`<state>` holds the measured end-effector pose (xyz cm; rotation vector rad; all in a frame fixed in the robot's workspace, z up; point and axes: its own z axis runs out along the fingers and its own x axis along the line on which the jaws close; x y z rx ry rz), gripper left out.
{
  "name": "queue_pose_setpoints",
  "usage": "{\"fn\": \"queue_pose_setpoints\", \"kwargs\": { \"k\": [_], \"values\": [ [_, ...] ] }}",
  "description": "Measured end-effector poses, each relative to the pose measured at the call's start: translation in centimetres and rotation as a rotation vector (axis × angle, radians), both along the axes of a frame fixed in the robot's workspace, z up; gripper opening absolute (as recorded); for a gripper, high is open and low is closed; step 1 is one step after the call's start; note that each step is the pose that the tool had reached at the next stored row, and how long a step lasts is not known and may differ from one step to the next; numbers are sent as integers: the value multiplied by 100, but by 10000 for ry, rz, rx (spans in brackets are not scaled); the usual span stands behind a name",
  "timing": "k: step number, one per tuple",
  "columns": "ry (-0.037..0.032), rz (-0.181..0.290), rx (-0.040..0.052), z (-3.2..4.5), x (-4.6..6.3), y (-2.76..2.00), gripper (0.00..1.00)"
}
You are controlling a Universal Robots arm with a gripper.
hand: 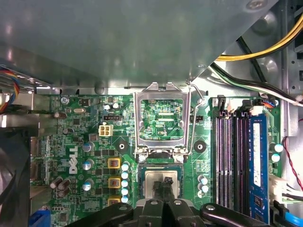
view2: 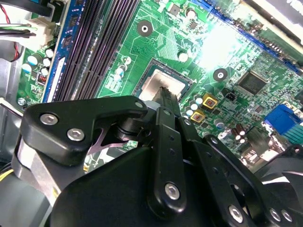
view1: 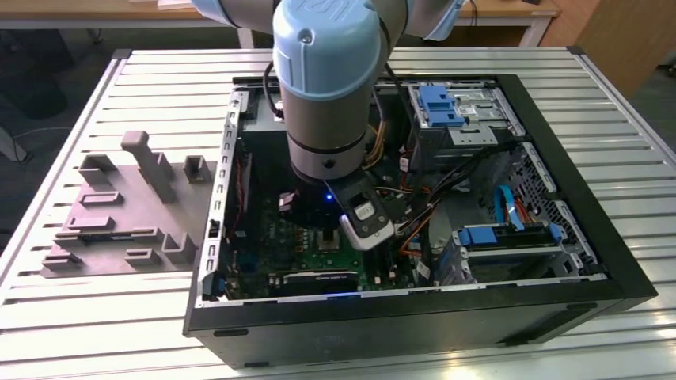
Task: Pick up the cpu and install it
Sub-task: 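Close the cpu cover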
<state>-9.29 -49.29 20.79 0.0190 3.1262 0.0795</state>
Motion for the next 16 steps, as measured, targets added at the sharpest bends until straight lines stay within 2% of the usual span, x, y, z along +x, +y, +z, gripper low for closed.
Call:
{"fn": "queue_pose_setpoints", "kwargs": {
  "k": [6,16],
  "values": [
    [-1,0,3,69,0,1,11],
    [-1,0,1,92,0,0,11]
  ]
}}
